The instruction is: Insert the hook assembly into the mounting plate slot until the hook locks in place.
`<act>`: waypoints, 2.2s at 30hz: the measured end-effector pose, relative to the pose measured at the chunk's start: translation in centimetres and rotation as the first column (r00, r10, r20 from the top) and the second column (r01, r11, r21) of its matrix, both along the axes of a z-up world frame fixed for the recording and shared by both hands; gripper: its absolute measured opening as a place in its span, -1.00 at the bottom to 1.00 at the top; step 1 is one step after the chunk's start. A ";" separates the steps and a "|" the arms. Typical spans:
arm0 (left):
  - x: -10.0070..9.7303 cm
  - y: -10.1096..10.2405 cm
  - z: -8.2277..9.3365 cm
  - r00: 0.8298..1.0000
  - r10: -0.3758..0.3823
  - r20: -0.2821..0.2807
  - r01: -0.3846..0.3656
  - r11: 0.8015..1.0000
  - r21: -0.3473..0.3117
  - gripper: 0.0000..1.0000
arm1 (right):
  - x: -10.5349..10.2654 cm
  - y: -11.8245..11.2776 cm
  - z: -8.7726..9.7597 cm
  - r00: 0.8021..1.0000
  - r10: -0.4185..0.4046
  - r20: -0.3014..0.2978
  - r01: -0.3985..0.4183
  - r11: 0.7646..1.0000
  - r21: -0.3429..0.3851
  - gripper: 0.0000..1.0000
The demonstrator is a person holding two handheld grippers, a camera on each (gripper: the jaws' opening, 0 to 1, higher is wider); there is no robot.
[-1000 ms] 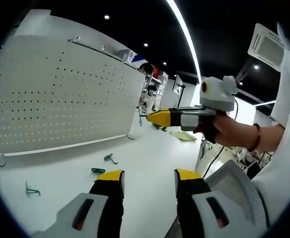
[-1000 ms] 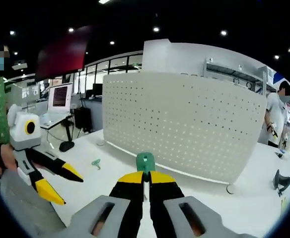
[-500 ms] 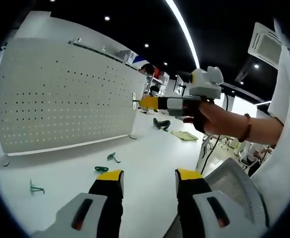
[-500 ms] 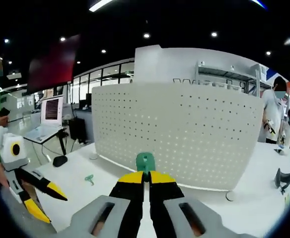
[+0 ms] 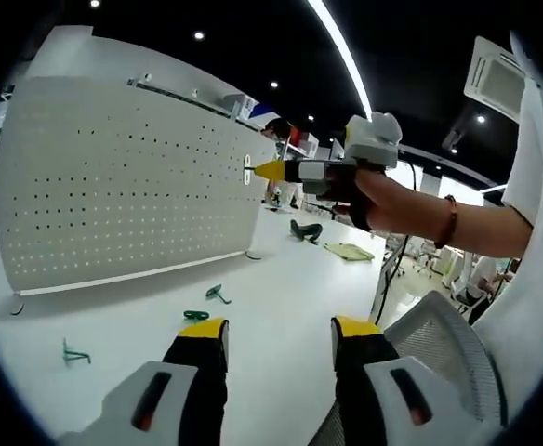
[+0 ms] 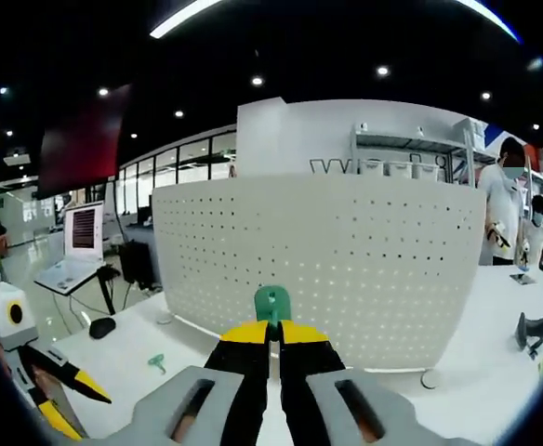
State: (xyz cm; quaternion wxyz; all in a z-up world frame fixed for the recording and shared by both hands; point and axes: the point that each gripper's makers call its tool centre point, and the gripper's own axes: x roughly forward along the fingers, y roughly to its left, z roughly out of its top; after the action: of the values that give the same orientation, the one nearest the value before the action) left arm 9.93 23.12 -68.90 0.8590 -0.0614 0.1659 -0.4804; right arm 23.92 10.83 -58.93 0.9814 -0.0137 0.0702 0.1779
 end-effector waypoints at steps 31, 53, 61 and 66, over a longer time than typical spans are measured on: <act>0.1 1.2 0.1 1.000 0.027 -0.001 -0.027 1.000 -0.009 -0.08 | 4.7 -0.7 3.7 0.992 -0.111 0.064 0.104 0.989 0.103 -0.98; 0.6 1.2 0.2 0.999 0.042 -0.001 -0.042 0.999 -0.014 -0.10 | 4.6 -0.6 3.1 0.994 -0.093 0.048 0.089 0.992 0.085 -0.98; 2.1 1.1 1.6 0.997 0.073 0.010 -0.072 0.996 -0.058 -0.18 | 3.8 -0.1 2.9 0.997 -0.070 0.038 0.066 0.994 0.092 -0.98; 3.3 0.6 2.6 0.996 0.085 0.015 -0.084 0.994 -0.071 -0.29 | 3.3 0.4 2.5 0.998 -0.048 0.030 0.045 0.995 0.092 -0.99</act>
State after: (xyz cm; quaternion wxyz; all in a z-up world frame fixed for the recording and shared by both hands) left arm 13.19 23.75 -66.34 0.8774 -0.0943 0.1381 -0.4497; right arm 27.20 11.26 -56.44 0.9860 0.0298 0.0462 0.1575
